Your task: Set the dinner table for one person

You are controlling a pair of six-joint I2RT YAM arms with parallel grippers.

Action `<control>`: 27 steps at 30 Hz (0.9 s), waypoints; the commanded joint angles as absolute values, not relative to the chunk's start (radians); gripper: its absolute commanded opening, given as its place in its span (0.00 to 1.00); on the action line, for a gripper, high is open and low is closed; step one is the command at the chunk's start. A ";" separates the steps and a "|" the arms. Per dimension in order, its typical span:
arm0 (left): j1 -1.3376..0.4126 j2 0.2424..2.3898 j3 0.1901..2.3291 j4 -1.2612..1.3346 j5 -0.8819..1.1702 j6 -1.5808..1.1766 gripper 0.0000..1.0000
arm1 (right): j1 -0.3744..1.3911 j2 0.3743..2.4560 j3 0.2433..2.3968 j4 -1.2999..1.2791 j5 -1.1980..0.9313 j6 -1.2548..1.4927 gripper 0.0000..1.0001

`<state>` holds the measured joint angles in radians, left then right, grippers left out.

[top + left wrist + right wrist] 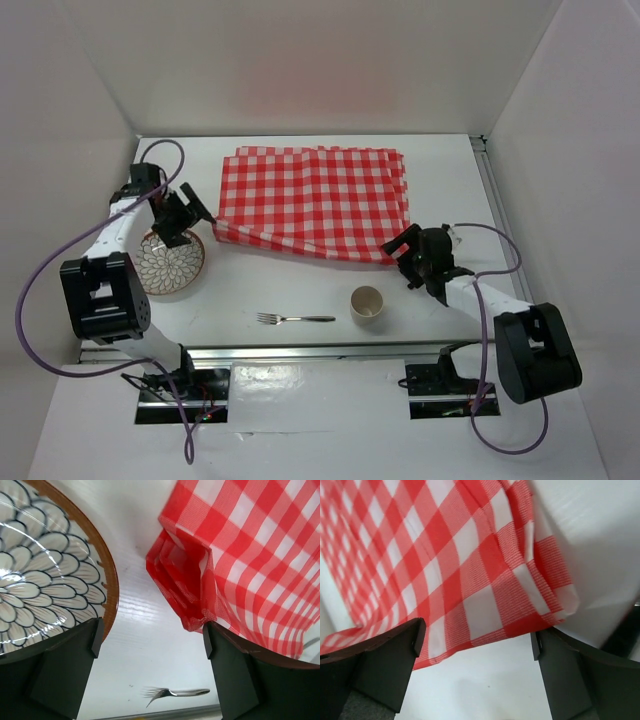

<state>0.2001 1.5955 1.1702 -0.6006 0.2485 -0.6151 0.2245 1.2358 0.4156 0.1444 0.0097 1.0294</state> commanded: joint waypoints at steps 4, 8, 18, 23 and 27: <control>0.204 1.560 1.402 -0.669 0.154 -0.546 1.00 | 0.222 1.115 0.549 -0.080 0.184 0.862 1.00; 0.204 1.502 1.520 -0.699 0.051 -0.566 0.99 | 0.213 0.993 0.590 -0.167 0.276 0.785 0.95; 0.051 1.652 1.496 -0.661 0.109 -0.555 0.09 | 0.155 1.432 1.041 -0.277 0.089 0.513 0.69; -0.037 1.822 1.487 -0.667 0.098 -0.578 0.00 | 0.127 1.736 1.192 -0.367 0.031 0.476 0.78; -0.086 1.914 1.486 -0.657 0.109 -0.598 0.00 | 0.071 1.816 1.192 -0.336 -0.090 0.460 0.78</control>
<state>-0.0628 1.9034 1.4689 -0.6537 0.1036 -0.5816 0.1062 1.8076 1.1664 -0.2955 0.0025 0.5003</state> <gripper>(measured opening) 0.044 0.784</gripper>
